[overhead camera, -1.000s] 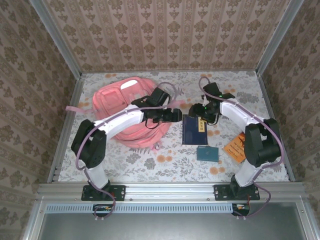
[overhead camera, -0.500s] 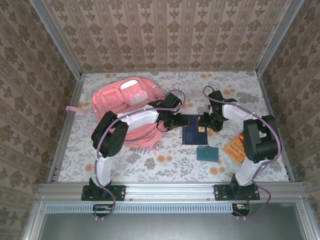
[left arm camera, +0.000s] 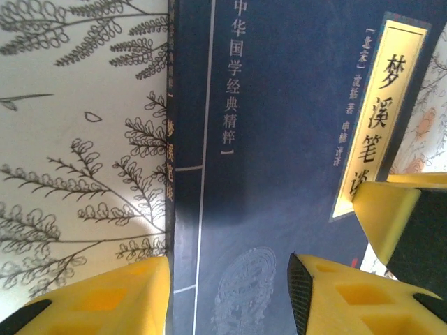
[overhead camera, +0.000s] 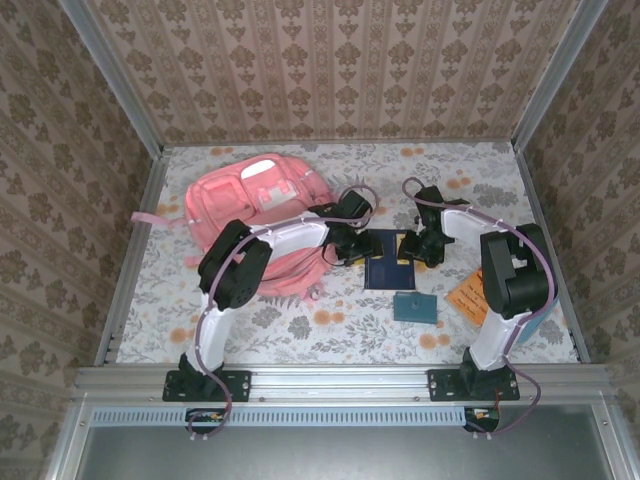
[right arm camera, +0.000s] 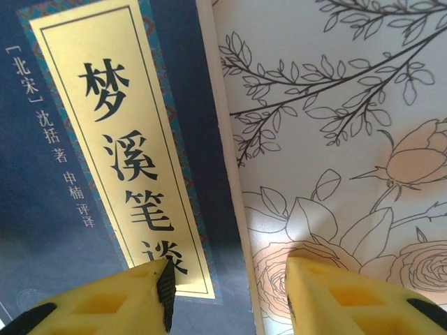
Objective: Pack books, pencil case, and school supplies into a backpack
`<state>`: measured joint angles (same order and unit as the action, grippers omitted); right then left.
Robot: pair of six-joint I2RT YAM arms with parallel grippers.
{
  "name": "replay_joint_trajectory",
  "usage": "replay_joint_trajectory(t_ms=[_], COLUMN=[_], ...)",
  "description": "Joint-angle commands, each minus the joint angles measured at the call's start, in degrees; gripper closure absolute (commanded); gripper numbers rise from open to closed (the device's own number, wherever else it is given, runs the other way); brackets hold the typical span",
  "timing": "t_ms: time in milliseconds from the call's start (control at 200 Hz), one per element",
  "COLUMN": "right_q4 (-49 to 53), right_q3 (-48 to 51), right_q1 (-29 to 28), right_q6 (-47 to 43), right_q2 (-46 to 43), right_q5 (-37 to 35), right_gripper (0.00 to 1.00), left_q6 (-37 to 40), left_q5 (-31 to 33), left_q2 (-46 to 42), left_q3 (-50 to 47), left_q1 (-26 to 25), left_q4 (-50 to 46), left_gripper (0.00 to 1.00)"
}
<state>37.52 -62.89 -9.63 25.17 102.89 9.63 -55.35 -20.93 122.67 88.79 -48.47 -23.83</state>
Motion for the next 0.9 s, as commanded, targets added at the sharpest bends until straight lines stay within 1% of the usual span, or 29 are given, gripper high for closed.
replay_joint_trajectory(t_ms=[0, 140, 345, 460, 650, 895], right_q4=[0.73, 1.45, 1.92, 2.71, 4.45, 5.06], right_q3=[0.64, -0.37, -1.49, -2.18, -3.3, -4.26], right_q1=[-0.47, -0.91, -2.68, -4.26, -6.6, -7.52], right_q6=[-1.41, -1.84, -2.14, -1.92, -0.89, 1.42], right_q2=[0.95, 1.28, 0.82, -0.19, -3.0, -6.0], right_q5=[1.7, 2.3, 5.27, 4.91, 2.3, 1.18], right_gripper=[0.54, 0.56, 0.6, 0.6, 0.61, 0.7], left_q6=[-1.25, -1.51, -1.25, -1.51, -1.31, -1.34], left_q5=[-0.87, -1.02, -2.72, -3.42, -3.51, -3.33], left_q2=[1.77, 2.18, 2.57, 2.75, 2.84, 2.9], left_q3=[1.81, 2.19, 2.08, 1.76, 1.82, 1.67], left_q1=[-0.57, -0.71, -0.87, -1.0, -1.0, -1.01], left_q4=[-1.64, -1.4, 0.44, 1.22, 1.17, 1.41], left_gripper=[0.51, 0.51, 0.52, 0.52, 0.54, 0.56])
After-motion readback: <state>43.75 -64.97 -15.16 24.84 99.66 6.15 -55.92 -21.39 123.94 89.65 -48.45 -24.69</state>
